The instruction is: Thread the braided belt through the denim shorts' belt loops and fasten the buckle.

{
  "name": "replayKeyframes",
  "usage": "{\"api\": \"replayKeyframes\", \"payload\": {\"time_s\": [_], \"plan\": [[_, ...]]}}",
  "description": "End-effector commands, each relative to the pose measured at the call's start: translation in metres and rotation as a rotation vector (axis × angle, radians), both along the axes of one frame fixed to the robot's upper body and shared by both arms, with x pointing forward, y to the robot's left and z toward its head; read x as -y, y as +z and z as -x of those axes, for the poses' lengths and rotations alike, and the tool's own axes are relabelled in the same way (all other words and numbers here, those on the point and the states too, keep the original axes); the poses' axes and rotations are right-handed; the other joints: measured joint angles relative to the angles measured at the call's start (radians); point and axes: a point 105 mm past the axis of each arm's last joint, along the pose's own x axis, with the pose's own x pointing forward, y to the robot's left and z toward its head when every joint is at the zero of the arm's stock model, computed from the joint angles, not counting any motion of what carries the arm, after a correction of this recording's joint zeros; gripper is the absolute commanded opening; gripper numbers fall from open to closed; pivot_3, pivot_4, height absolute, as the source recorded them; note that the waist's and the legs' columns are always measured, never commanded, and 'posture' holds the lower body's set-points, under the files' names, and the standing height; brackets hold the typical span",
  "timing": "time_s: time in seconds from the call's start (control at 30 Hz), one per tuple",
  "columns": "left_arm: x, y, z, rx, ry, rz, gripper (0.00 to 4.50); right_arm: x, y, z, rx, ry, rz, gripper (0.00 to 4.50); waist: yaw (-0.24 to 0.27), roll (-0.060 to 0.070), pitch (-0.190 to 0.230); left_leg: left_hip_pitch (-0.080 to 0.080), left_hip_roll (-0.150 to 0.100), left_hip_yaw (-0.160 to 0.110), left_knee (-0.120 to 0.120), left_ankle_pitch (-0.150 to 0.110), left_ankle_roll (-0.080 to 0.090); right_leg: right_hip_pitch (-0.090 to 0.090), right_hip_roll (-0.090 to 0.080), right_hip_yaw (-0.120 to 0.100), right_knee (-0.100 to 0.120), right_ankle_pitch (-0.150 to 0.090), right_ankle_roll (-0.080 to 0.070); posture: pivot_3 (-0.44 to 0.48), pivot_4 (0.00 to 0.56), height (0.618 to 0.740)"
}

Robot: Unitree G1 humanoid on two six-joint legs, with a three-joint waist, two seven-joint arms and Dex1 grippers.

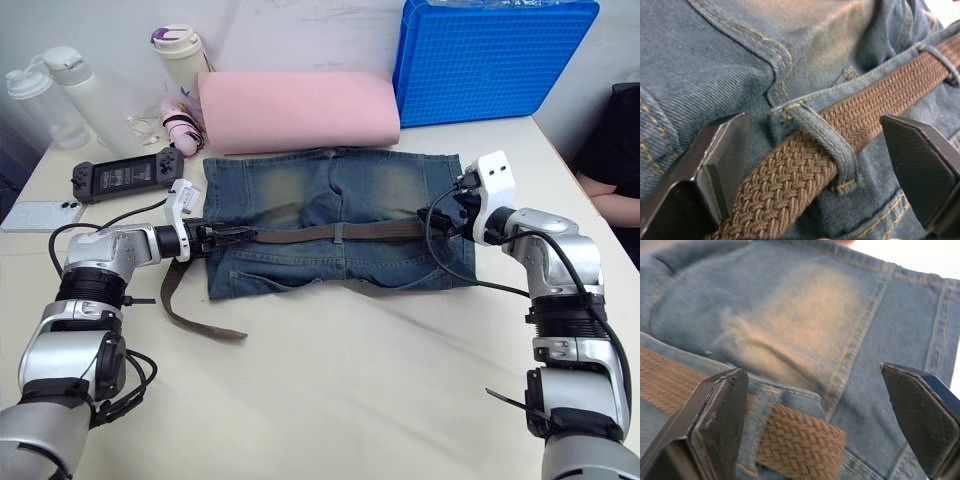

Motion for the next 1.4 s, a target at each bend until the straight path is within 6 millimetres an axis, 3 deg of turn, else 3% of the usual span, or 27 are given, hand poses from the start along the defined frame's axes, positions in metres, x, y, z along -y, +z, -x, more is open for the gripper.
{"api": "replayKeyframes", "payload": {"time_s": [0.03,0.1,0.13,0.2,0.33,0.43,0.47,0.6,0.8,0.87,0.97,1.13,1.17,1.23,1.3,1.33,1.4], "plan": [[-0.005,-0.014,0.006,-0.011,-0.027,-0.093,4.47,-0.002,-0.001,0.0,-0.011,0.029,0.01,4.5,-0.001,0.0,0.0,0.0,0.0,0.0,0.0,0.0,0.0,0.0,0.0,0.0,0.0,0.0,0.0,0.0,0.15,0.74],[-0.004,-0.015,0.006,0.01,-0.037,-0.11,3.94,-0.006,-0.018,0.001,-0.062,0.058,0.023,4.5,-0.002,0.0,0.0,0.0,0.0,0.0,0.0,0.0,0.0,0.0,0.0,0.0,0.0,0.0,0.0,0.0,0.15,0.74],[-0.002,-0.014,0.006,0.022,-0.048,-0.111,3.77,-0.008,-0.025,0.002,-0.085,0.069,0.019,4.25,-0.002,0.0,0.0,0.0,0.0,0.0,0.0,0.0,0.0,0.0,0.0,0.0,0.0,0.0,0.0,0.0,0.15,0.74],[0.002,-0.01,0.007,0.047,-0.073,-0.103,2.96,-0.011,-0.033,0.004,-0.106,0.088,0.029,3.73,-0.001,0.0,0.0,0.001,0.0,0.0,0.0,0.0,0.0,0.0,0.0,0.0,0.0,0.0,0.0,0.0,0.15,0.74],[0.013,-0.001,0.016,0.111,-0.169,-0.09,1.1,-0.023,-0.029,0.012,-0.089,0.174,0.029,1.64,-0.001,0.0,0.0,0.0,0.0,0.0,0.0,0.0,0.0,0.0,0.0,0.0,0.0,0.0,0.0,0.0,0.15,0.74],[0.015,0.006,0.022,0.162,-0.217,-0.099,0.18,-0.023,-0.021,0.018,-0.032,0.22,0.1,0.34,0.0,0.0,0.0,0.001,0.0,0.0,0.0,0.0,0.0,0.0,0.0,0.0,0.001,0.0,0.0,0.0,0.15,0.74],[0.015,0.009,0.024,0.177,-0.224,-0.098,0.18,-0.023,-0.018,0.02,-0.007,0.238,0.121,0.14,0.001,0.0,0.0,0.0,0.0,0.0,0.0,0.0,0.0,0.0,0.0,0.0,0.0,0.0,0.0,0.0,0.15,0.74],[0.01,0.025,0.032,0.288,-0.267,-0.094,0.18,-0.03,0.004,0.046,0.13,0.374,0.229,0.14,0.003,0.0,0.0,0.0,0.0,0.0,0.0,0.0,0.0,0.0,0.0,0.0,-0.001,0.0,0.0,0.0,0.15,0.74],[0.005,0.035,0.055,0.463,-0.413,-0.183,0.18,-0.031,0.008,0.088,0.434,0.509,0.547,0.14,0.004,-0.001,0.0,0.0,0.001,0.0,-0.001,0.0,0.0,0.0,0.001,0.0,-0.002,0.0,0.0,0.0,0.15,0.74],[0.005,0.035,0.07,0.534,-0.507,-0.228,0.18,-0.028,0.001,0.104,0.536,0.523,0.604,0.14,0.005,-0.001,0.0,0.0,0.001,0.001,-0.001,-0.001,0.0,0.001,0.001,0.0,-0.003,0.0,0.0,0.0,0.15,0.74],[0.005,0.019,0.107,0.697,-0.774,-0.428,0.18,-0.02,-0.029,0.15,0.748,0.611,0.813,0.14,0.007,-0.001,0.0,0.001,0.001,0.002,-0.001,-0.001,0.0,0.002,0.0,0.0,-0.004,0.0,0.0,0.0,0.15,0.74],[0.005,0.006,0.121,1.027,-0.876,-0.686,0.18,-0.006,-0.083,0.214,0.801,0.706,0.874,0.14,0.013,-0.001,-0.001,0.003,0.002,0.005,-0.003,-0.001,0.0,0.005,0.001,0.001,-0.009,0.0,0.0,0.0,0.15,0.74],[0.006,0.003,0.125,1.038,-0.887,-0.673,0.98,-0.005,-0.091,0.222,0.787,0.722,0.877,0.14,0.015,-0.001,-0.001,0.004,0.003,0.006,-0.003,-0.001,0.0,0.005,0.001,0.001,-0.01,0.0,0.0,0.0,0.15,0.74],[0.007,-0.008,0.14,0.986,-0.961,-0.625,1.52,-0.001,-0.108,0.237,0.714,0.75,0.833,0.14,0.014,-0.001,0.0,0.005,0.003,0.007,-0.002,-0.001,0.0,0.006,0.001,0.002,-0.011,0.0,0.0,0.0,0.15,0.74],[0.007,-0.016,0.155,0.884,-1.008,-0.55,2.37,0.003,-0.112,0.244,0.688,0.74,0.808,1.15,0.014,-0.002,0.0,0.006,0.004,0.009,-0.002,-0.001,0.0,0.006,0.001,0.003,-0.01,0.0,0.0,0.0,0.15,0.74],[0.006,-0.017,0.161,0.81,-1.003,-0.497,2.65,0.005,-0.112,0.246,0.684,0.738,0.806,1.28,0.013,-0.002,-0.001,0.007,0.004,0.01,-0.002,-0.001,0.0,0.007,0.001,0.004,-0.009,0.001,0.0,0.0,0.15,0.74],[0.001,-0.016,0.17,0.594,-0.93,-0.351,3.42,0.01,-0.111,0.248,0.682,0.733,0.816,2.14,0.007,-0.002,-0.001,0.021,0.006,0.012,-0.009,-0.004,0.001,0.019,0.003,0.005,-0.014,0.0,-0.001,0.0,0.15,0.74]]}}
